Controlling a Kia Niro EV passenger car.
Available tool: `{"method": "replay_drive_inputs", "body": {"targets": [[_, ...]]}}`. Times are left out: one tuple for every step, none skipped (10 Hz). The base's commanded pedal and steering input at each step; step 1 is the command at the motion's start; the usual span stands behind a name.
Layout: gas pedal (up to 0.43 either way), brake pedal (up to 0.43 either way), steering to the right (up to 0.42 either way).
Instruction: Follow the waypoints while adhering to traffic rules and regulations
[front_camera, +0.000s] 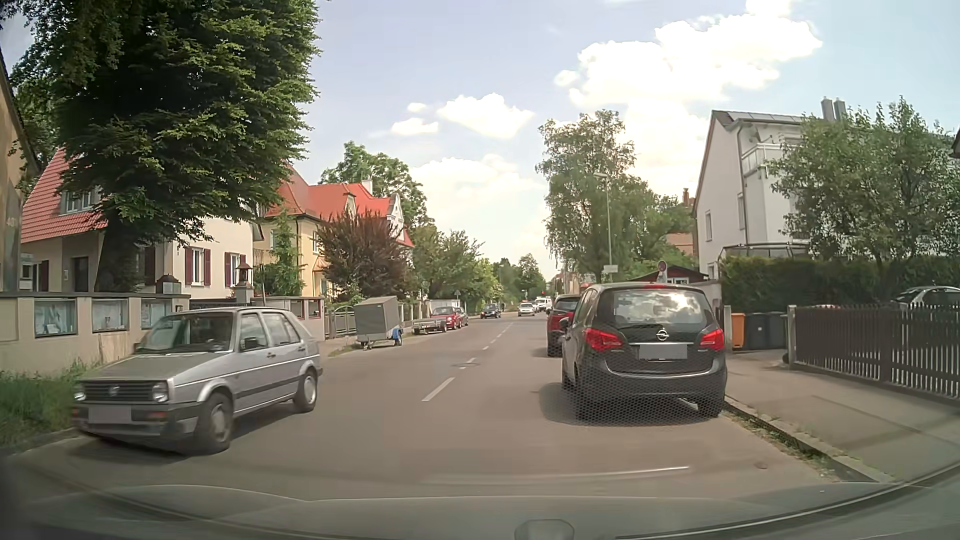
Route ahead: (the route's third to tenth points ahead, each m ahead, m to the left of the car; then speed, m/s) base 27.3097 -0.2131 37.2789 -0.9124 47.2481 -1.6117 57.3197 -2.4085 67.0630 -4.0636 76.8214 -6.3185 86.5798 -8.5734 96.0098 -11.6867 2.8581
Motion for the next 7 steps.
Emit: {"method": "replay_drive_inputs", "body": {"targets": [[0.0, 0.226, -0.036], [0.0, 0.232, -0.036], [0.0, 0.232, -0.037], [0.0, 0.232, -0.04], [0.0, 0.232, -0.043], [0.0, 0.238, -0.044], [0.0, 0.238, -0.044]]}}
